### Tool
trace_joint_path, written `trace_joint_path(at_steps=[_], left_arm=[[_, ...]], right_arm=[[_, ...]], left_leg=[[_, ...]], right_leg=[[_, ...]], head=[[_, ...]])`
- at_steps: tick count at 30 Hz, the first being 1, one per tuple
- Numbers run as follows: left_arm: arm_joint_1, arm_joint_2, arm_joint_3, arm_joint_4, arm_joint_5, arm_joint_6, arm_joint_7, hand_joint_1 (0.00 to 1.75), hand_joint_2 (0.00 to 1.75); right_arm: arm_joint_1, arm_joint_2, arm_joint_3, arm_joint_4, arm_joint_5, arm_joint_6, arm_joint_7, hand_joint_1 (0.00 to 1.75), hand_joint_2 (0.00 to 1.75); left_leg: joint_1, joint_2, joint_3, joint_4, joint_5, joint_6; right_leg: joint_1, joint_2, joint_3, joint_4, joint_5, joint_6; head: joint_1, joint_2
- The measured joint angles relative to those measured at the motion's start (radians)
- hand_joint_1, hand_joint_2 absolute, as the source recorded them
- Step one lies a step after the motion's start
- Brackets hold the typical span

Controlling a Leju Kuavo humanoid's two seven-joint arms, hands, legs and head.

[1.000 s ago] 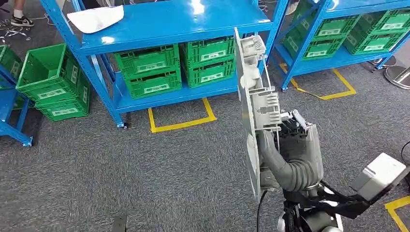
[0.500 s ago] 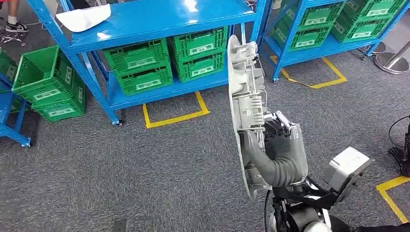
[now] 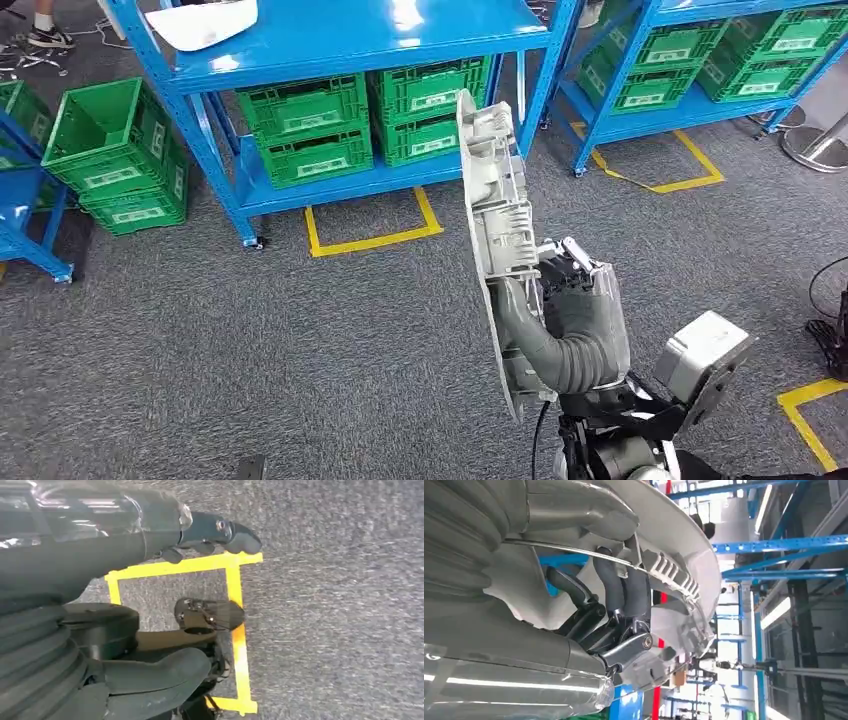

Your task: Take the parts from the cabinet and place them on the table.

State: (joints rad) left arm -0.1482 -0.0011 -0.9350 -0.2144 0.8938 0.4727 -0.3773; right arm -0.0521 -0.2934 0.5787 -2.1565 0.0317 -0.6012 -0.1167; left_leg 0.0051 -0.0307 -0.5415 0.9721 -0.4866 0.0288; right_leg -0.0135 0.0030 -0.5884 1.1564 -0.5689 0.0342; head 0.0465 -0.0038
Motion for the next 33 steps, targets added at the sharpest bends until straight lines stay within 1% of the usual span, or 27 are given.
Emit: trace_joint_path(at_steps=[1, 2, 3, 6, 7, 8, 9, 11, 12, 13, 15, 16, 17, 18, 19, 21, 22, 23, 24, 25, 26, 27, 28, 29, 31, 32, 33], left_arm=[[-0.002, 0.0, 0.0, 0.0, -0.002, 0.0, 0.001, 0.0, 1.75], [-0.003, 0.0, 0.0, 0.0, -0.003, 0.0, 0.001, 0.0, 1.75], [-0.006, 0.001, 0.0, 0.0, -0.006, 0.0, 0.001, 0.0, 1.75], [-0.003, 0.003, 0.0, 0.0, -0.009, 0.0, 0.004, 0.0, 1.75], [-0.002, 0.007, 0.0, 0.0, -0.01, 0.0, 0.004, 0.0, 1.75], [0.0, 0.007, 0.0, 0.0, -0.011, 0.0, 0.006, 0.0, 1.75], [-0.002, 0.007, 0.0, 0.0, -0.012, 0.0, 0.006, 0.0, 1.75], [-0.002, 0.008, -0.001, 0.0, -0.014, -0.002, 0.006, 0.0, 1.75], [0.0, 0.008, -0.001, 0.0, -0.015, -0.003, 0.006, 0.0, 1.75], [0.001, 0.008, -0.002, 0.0, -0.015, -0.005, 0.006, 0.0, 1.75], [0.002, 0.008, -0.004, 0.0, -0.014, -0.009, 0.002, 0.0, 1.75], [0.002, 0.01, -0.004, 0.0, -0.013, -0.01, 0.0, 0.0, 1.75], [0.0, 0.01, -0.004, 0.0, -0.013, -0.01, -0.001, 0.0, 1.75], [-0.004, 0.012, -0.004, 0.0, -0.013, -0.011, -0.002, 0.0, 1.75], [-0.006, 0.012, -0.005, 0.0, -0.013, -0.011, -0.002, 0.0, 1.75], [-0.004, 0.016, -0.005, 0.0, -0.006, -0.009, -0.004, 0.0, 1.75], [-0.002, 0.019, -0.005, 0.0, -0.001, -0.008, -0.01, 0.0, 1.75], [0.001, 0.022, -0.004, 0.0, 0.002, -0.008, -0.013, 0.0, 1.75], [0.0, 0.025, -0.004, 0.0, 0.005, -0.008, -0.015, 0.0, 1.75], [-0.001, 0.026, -0.004, 0.0, 0.005, -0.008, -0.016, 0.0, 1.75], [-0.002, 0.027, -0.003, 0.0, 0.005, -0.009, -0.018, 0.0, 1.75], [0.0, 0.029, -0.003, 0.0, 0.005, -0.009, -0.018, 0.0, 1.75], [0.003, 0.03, -0.003, 0.0, 0.006, -0.009, -0.018, 0.0, 1.75], [0.005, 0.031, -0.004, 0.001, 0.009, -0.009, -0.018, 0.0, 1.75], [0.007, 0.034, -0.003, 0.001, 0.011, -0.015, -0.019, 0.0, 1.75], [0.006, 0.035, -0.003, 0.001, 0.011, -0.016, -0.019, 0.0, 1.75], [0.006, 0.037, -0.004, 0.001, 0.011, -0.016, -0.019, 0.0, 1.75]], right_arm=[[-0.001, 0.0, 0.003, 0.0, 0.0, 0.003, 0.0, 1.75, 1.75], [-0.003, 0.0, 0.005, 0.0, 0.001, 0.007, 0.0, 1.75, 1.75], [-0.003, 0.0, 0.008, -0.001, 0.002, 0.01, 0.0, 1.75, 1.75], [-0.015, 0.005, 0.013, -0.002, 0.003, 0.018, -0.003, 1.75, 1.75], [-0.019, 0.008, 0.016, -0.002, 0.003, 0.023, -0.005, 1.75, 1.75], [-0.023, 0.011, 0.019, -0.002, 0.0, 0.029, -0.005, 1.75, 1.75], [-0.023, 0.016, 0.021, -0.003, -0.003, 0.034, -0.012, 1.75, 1.75], [-0.023, 0.019, 0.023, -0.002, -0.013, 0.047, -0.022, 1.75, 1.75], [-0.024, 0.02, 0.025, -0.002, -0.014, 0.052, -0.028, 1.75, 1.75], [-0.024, 0.023, 0.028, 0.0, -0.016, 0.057, -0.032, 1.75, 1.75], [-0.027, 0.026, 0.034, 0.0, -0.026, 0.068, -0.042, 1.75, 1.75], [-0.03, 0.03, 0.038, -0.001, -0.038, 0.073, -0.05, 1.75, 1.75], [-0.033, 0.034, 0.039, -0.001, -0.053, 0.083, -0.062, 1.75, 1.75], [-0.033, 0.039, 0.042, -0.001, -0.069, 0.096, -0.075, 1.75, 1.75], [-0.037, 0.039, 0.045, -0.001, -0.082, 0.108, -0.085, 1.75, 1.75], [-0.042, 0.047, 0.05, 0.003, -0.112, 0.15, -0.104, 1.75, 1.75], [-0.048, 0.054, 0.055, 0.005, -0.126, 0.172, -0.114, 1.75, 1.75], [-0.055, 0.06, 0.062, 0.008, -0.14, 0.193, -0.121, 1.75, 1.75], [-0.056, 0.064, 0.067, 0.011, -0.148, 0.208, -0.133, 1.75, 1.75], [-0.056, 0.067, 0.071, 0.014, -0.153, 0.216, -0.136, 1.75, 1.75], [-0.057, 0.068, 0.075, 0.018, -0.158, 0.221, -0.137, 1.75, 1.75], [-0.058, 0.071, 0.079, 0.023, -0.165, 0.228, -0.139, 1.75, 1.75], [-0.059, 0.073, 0.082, 0.029, -0.178, 0.237, -0.143, 1.75, 1.75], [-0.06, 0.076, 0.087, 0.035, -0.192, 0.25, -0.147, 1.75, 1.75], [-0.066, 0.084, 0.099, 0.051, -0.222, 0.286, -0.158, 1.75, 1.75], [-0.072, 0.09, 0.105, 0.06, -0.235, 0.304, -0.164, 1.75, 1.75], [-0.08, 0.096, 0.112, 0.07, -0.255, 0.323, -0.169, 1.75, 1.75]], left_leg=[[0.0, -0.012, 0.0, 0.003, 0.0, -0.002], [0.0, -0.02, -0.006, 0.004, 0.002, -0.007], [-0.004, -0.031, -0.015, 0.012, 0.004, -0.014], [0.003, -0.065, -0.037, 0.011, 0.021, -0.038], [0.002, -0.073, -0.043, 0.014, 0.016, -0.041], [-0.004, -0.008, -0.054, 0.034, -0.005, -0.043], [-0.002, 0.029, -0.083, 0.096, -0.046, -0.049], [0.005, 0.036, -0.156, 0.256, -0.12, -0.057], [0.004, 0.035, -0.185, 0.321, -0.139, -0.059], [0.005, 0.035, -0.187, 0.332, -0.13, -0.06], [0.003, 0.046, -0.121, 0.221, -0.061, -0.054], [-0.001, 0.07, -0.069, 0.129, -0.02, -0.047], [-0.009, 0.134, -0.022, 0.045, -0.003, -0.034], [-0.024, 0.156, -0.017, 0.023, -0.018, -0.027], [-0.024, 0.142, -0.02, 0.022, -0.012, -0.018], [-0.027, 0.113, -0.03, 0.021, -0.007, -0.011], [-0.02, 0.096, -0.023, 0.009, 0.002, 0.0], [-0.014, 0.081, -0.021, 0.002, 0.012, 0.001], [-0.011, 0.068, -0.025, 0.002, 0.017, 0.009], [-0.01, 0.054, -0.028, 0.002, 0.021, 0.014], [-0.009, 0.037, -0.031, 0.002, 0.024, 0.015], [-0.009, 0.019, -0.034, 0.002, 0.028, 0.015], [-0.009, 0.002, -0.038, 0.002, 0.031, 0.013], [-0.008, -0.013, -0.041, 0.002, 0.036, 0.009], [-0.006, -0.042, -0.05, 0.004, 0.045, 0.001], [-0.005, -0.053, -0.053, 0.006, 0.05, -0.004], [-0.008, -0.061, -0.059, 0.008, 0.054, -0.01]], right_leg=[[-0.003, 0.025, 0.055, -0.114, 0.058, -0.002], [-0.009, 0.074, 0.081, -0.164, 0.056, -0.008], [-0.009, 0.074, 0.086, -0.181, 0.058, -0.009], [-0.004, 0.039, 0.079, -0.183, 0.051, -0.022], [-0.012, 0.02, 0.079, -0.192, 0.057, -0.031], [-0.01, 0.009, 0.079, -0.192, 0.06, -0.036], [-0.006, -0.006, 0.076, -0.192, 0.061, -0.042], [0.0, -0.035, 0.071, -0.188, 0.06, -0.043], [0.002, -0.05, 0.069, -0.186, 0.059, -0.044], [0.004, -0.063, 0.069, -0.184, 0.059, -0.045], [0.007, -0.086, 0.072, -0.182, 0.056, -0.046], [0.009, -0.095, 0.075, -0.182, 0.055, -0.045], [0.01, -0.103, 0.078, -0.182, 0.053, -0.043], [0.016, -0.112, 0.076, -0.181, 0.051, -0.039], [0.016, -0.122, 0.076, -0.18, 0.052, -0.034], [0.015, -0.151, 0.081, -0.185, 0.053, -0.027], [0.016, -0.159, 0.083, -0.186, 0.049, -0.019], [0.012, -0.093, 0.08, -0.172, 0.033, -0.009], [0.008, -0.042, 0.062, -0.127, -0.004, -0.007], [0.007, -0.017, 0.033, -0.052, -0.049, -0.007], [0.006, -0.008, -0.002, 0.035, -0.091, -0.005], [0.005, -0.007, -0.03, 0.105, -0.117, -0.003], [0.004, -0.006, -0.044, 0.136, -0.122, -0.003], [0.004, -0.006, -0.036, 0.119, -0.103, -0.004], [0.003, 0.007, 0.038, -0.035, -0.018, -0.008], [0.0, 0.036, 0.089, -0.132, 0.018, -0.01], [-0.005, 0.086, 0.115, -0.188, 0.019, -0.012]], head=[[0.003, 0.0], [0.005, 0.0], [0.002, 0.0], [0.001, 0.0], [0.002, 0.0], [-0.003, 0.0], [-0.022, 0.0], [-0.027, 0.0], [-0.031, 0.0], [-0.034, 0.0], [-0.035, 0.0], [-0.037, 0.0], [-0.038, 0.0], [-0.041, 0.0], [-0.042, 0.0], [-0.043, 0.0], [-0.043, 0.0], [-0.04, 0.0], [-0.038, 0.0], [-0.035, 0.0], [-0.035, 0.0], [-0.034, 0.0], [-0.034, 0.0], [-0.033, 0.0], [-0.032, 0.0], [-0.029, 0.0], [-0.024, 0.0]])
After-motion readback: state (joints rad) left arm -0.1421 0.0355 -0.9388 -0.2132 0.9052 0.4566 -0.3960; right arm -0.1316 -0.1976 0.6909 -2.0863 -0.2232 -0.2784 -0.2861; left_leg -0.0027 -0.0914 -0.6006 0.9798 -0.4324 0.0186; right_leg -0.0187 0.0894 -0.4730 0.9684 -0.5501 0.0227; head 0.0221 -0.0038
